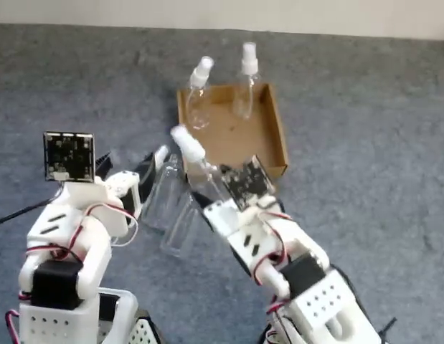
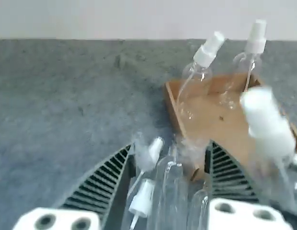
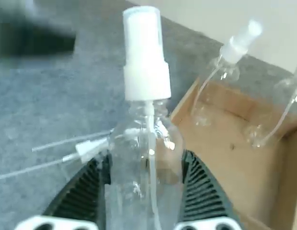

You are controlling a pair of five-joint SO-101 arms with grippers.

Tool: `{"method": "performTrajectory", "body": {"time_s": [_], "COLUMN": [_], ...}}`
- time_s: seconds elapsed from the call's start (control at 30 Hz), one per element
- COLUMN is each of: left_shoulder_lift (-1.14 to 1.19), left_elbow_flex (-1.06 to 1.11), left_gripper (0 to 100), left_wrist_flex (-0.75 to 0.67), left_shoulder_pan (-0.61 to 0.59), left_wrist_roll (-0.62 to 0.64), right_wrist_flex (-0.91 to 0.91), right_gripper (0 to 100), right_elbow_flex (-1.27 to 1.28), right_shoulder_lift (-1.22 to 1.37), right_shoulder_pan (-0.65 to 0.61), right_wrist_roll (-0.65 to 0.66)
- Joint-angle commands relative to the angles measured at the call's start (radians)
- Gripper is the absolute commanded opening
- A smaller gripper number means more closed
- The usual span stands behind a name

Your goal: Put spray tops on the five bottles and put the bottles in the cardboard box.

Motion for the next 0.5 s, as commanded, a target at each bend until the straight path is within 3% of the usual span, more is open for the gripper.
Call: {"method": "performTrajectory", "body": {"time_s": [0.0, 0.1, 0.23, 0.33, 0.47], "left_shoulder_lift": [-0.131, -0.232, -0.314, -0.308, -0.225], "left_elbow_flex": [0.136, 0.226, 0.271, 0.278, 0.363], "left_gripper": [20, 20, 23, 27, 26], "left_wrist_flex": [-0.005, -0.005, -0.006, -0.023, -0.226], "left_shoulder_pan": [0.044, 0.140, 0.229, 0.229, 0.166], "left_wrist_roll": [-0.023, -0.098, -0.107, -0.106, -0.109], "right_wrist_flex": [-0.021, -0.019, -0.016, 0.067, 0.229], "right_gripper": [0.3, 0.3, 0.3, 0.3, 0.3], "right_elbow_flex": [-0.260, -0.440, -0.616, -0.699, -0.766], "right_shoulder_lift": [0.194, 0.364, 0.541, 0.618, 0.625], "right_shoulder_pan": [0.013, 0.013, 0.005, -0.007, -0.019], "right_wrist_roll": [-0.008, -0.055, -0.121, -0.149, -0.160]}}
